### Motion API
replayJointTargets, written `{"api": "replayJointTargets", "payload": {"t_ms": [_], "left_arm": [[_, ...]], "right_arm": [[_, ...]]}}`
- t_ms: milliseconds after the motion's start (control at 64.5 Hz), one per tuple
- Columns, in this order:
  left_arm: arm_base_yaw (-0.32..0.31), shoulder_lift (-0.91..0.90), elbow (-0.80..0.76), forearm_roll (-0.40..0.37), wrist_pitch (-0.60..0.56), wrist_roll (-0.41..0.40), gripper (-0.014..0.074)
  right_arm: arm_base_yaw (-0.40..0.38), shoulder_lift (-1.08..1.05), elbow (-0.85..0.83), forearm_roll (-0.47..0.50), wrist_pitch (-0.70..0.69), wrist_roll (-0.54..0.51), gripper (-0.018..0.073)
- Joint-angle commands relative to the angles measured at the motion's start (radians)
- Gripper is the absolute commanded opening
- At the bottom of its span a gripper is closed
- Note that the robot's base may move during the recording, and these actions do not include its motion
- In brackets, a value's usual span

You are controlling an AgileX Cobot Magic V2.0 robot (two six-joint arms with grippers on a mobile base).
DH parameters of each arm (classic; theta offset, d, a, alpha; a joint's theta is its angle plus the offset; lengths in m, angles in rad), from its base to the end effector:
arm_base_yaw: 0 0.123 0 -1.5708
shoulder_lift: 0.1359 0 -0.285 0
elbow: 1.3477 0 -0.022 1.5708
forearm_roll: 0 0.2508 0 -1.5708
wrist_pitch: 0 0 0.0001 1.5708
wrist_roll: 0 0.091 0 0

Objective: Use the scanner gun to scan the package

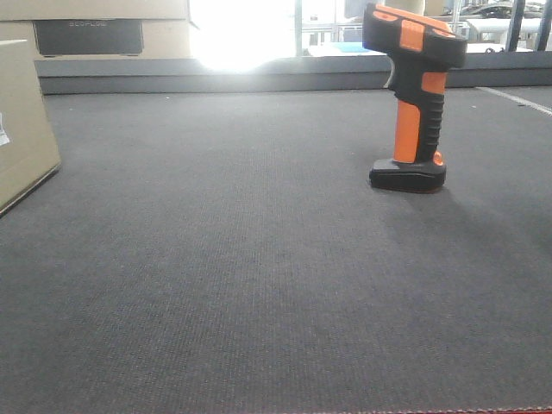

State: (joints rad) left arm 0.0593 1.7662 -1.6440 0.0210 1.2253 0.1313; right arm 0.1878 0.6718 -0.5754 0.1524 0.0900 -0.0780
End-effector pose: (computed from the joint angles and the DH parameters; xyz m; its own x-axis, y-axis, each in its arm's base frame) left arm 0.3711 0.0238 0.3191 -0.9504 0.0818 -0.3001 0.0665 0.9959 0.0608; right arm 0.1418 0.0282 0.3396 -0.1108 0.0540 -0.9924 -0.1924 0.9785 0.0747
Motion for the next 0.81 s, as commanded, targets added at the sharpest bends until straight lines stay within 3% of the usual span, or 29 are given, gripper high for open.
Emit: {"api": "replayJointTargets", "payload": {"t_ms": [0,77,232,325,434,527,713,790], "left_arm": [[-0.002,-0.005,-0.006,0.0,-0.004,-0.005,0.0547],[-0.002,-0.019,-0.006,0.0,-0.004,-0.005,0.0617],[-0.002,-0.098,-0.006,0.0,-0.004,-0.005,0.0571],[-0.002,-0.162,-0.006,-0.021,-0.004,-0.005,0.0526],[-0.012,-0.233,0.003,-0.021,-0.004,-0.001,0.0393],[-0.032,-0.298,0.04,-0.021,-0.004,0.001,0.0212],[-0.103,-0.449,0.18,-0.015,-0.156,0.001,-0.0112],[-0.124,-0.515,0.266,-0.015,-0.247,0.001,-0.0111]], "right_arm": [[-0.004,-0.006,0.0,-0.019,-0.011,-0.002,-0.0154],[-0.005,-0.006,0.0,-0.044,-0.008,-0.002,-0.0154],[-0.02,-0.006,0.0,-0.051,0.019,-0.002,-0.0154],[-0.068,-0.006,0.0,-0.051,0.042,-0.002,-0.0154],[-0.152,-0.006,0.0,-0.051,0.059,-0.002,-0.0154],[-0.208,-0.006,0.0,-0.051,0.081,-0.002,-0.0154],[-0.215,-0.018,0.002,-0.051,0.117,-0.002,-0.0154],[-0.215,-0.043,0.01,-0.051,0.137,-0.002,-0.0154]]}}
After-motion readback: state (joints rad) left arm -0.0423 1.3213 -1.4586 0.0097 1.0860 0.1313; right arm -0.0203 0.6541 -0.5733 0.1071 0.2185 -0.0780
